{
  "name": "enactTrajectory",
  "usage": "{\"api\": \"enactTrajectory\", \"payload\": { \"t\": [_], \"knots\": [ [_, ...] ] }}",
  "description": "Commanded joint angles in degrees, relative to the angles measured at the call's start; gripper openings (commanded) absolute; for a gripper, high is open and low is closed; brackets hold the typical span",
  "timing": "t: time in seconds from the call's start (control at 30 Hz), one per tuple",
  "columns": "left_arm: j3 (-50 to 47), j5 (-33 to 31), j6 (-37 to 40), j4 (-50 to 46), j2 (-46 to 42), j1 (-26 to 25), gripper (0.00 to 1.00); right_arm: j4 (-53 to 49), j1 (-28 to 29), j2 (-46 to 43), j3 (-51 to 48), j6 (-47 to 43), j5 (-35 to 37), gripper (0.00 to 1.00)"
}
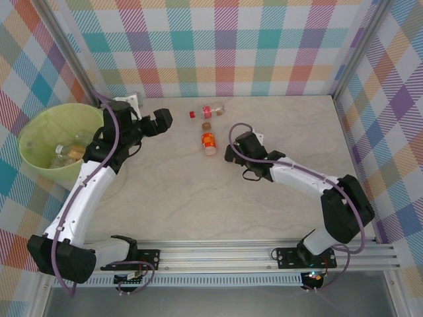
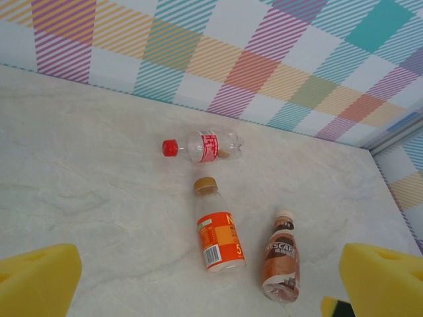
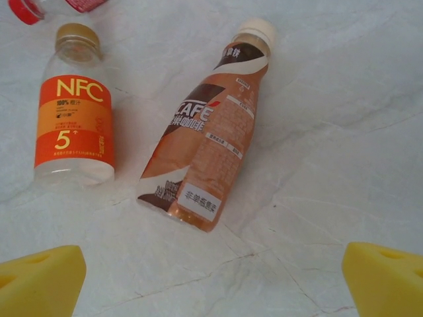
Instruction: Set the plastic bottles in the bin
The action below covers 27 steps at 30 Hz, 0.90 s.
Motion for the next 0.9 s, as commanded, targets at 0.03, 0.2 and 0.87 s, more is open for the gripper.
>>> {"api": "enactTrajectory", "payload": {
  "t": [0.03,0.2,0.87],
  "knots": [
    [-0.3,1.9,-0.1,1.2,-2.0,-0.6,1.0,-2.3,-1.0,6.6,6.2,2.6,-2.1,1.0],
    [-0.3,-0.2,2.4,-1.0,-2.7,-0.5,1.0,-5.2,-1.3,14.9,13.0,2.7,-0.5,0.99],
    [-2.4,-0.5,2.8,-0.4,-3.8,-0.6,1.0,1.3,-1.3,22.0,13.1,-2.8,3.2,0.57]
  ]
}}
